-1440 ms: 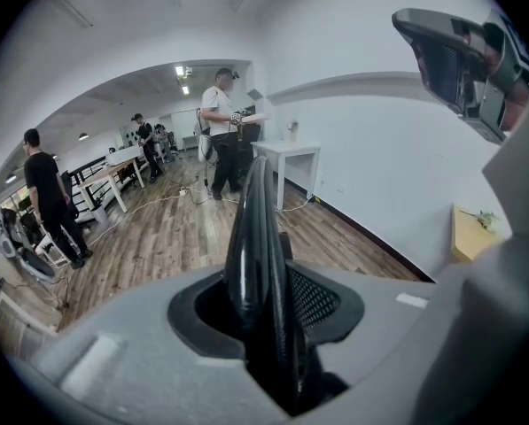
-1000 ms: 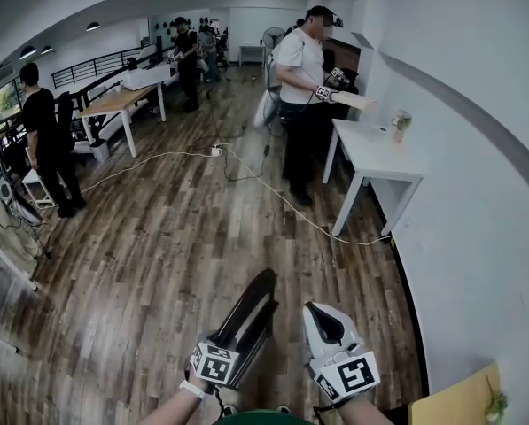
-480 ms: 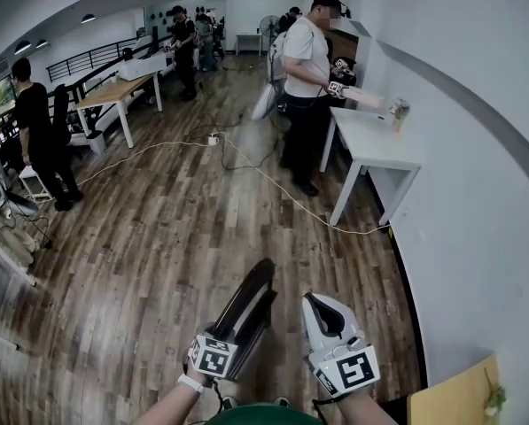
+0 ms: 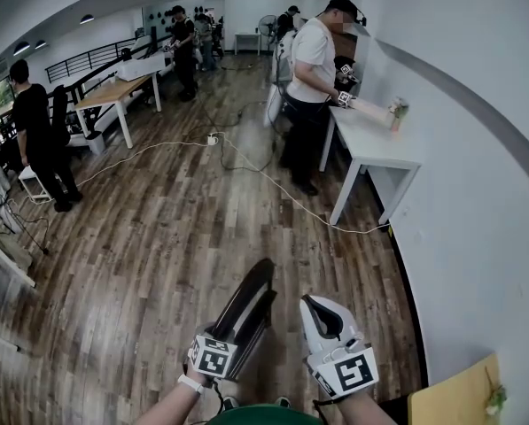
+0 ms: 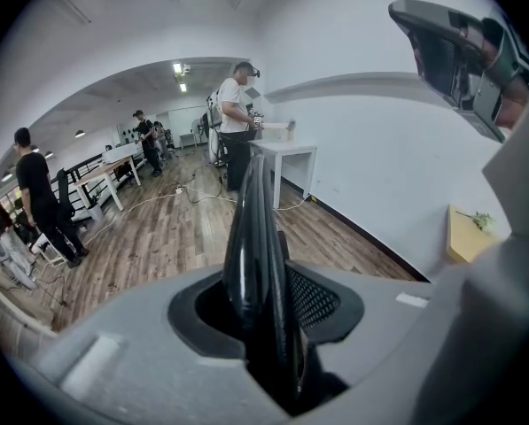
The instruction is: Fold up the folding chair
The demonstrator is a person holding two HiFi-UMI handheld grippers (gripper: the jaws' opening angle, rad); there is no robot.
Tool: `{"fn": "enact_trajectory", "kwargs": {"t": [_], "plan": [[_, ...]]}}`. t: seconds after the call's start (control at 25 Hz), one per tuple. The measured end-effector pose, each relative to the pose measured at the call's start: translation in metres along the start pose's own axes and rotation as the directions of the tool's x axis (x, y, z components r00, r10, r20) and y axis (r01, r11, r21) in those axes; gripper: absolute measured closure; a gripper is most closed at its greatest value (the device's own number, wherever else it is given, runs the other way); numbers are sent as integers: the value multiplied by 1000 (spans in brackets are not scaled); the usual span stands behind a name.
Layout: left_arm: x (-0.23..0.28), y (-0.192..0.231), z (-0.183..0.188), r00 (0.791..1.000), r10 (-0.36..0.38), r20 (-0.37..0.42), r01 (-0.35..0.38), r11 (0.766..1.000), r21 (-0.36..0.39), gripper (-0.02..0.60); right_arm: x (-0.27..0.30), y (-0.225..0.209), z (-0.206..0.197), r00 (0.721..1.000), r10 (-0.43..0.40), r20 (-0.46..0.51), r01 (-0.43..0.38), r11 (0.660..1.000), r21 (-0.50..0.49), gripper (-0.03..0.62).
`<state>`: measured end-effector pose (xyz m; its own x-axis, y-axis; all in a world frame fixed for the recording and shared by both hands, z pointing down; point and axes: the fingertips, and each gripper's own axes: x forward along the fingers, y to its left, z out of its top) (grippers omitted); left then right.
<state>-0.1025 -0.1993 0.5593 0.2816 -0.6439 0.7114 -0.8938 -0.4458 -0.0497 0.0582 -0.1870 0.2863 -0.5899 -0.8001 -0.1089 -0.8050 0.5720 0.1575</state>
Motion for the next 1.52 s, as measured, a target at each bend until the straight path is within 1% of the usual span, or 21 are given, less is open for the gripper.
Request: {"fn": "enact_trajectory", "kwargs": {"t": [0.48, 1.52], "plan": [[-3, 0, -2, 1000, -3, 1, 3, 1000, -2, 442, -1, 3, 7, 1000, -4, 29, 4, 1000, 5, 591], [1, -6, -2, 1000, -3, -2, 3, 1000, 2, 446, -5, -1, 3, 1000, 7, 19, -7, 1000, 9, 591]]}}
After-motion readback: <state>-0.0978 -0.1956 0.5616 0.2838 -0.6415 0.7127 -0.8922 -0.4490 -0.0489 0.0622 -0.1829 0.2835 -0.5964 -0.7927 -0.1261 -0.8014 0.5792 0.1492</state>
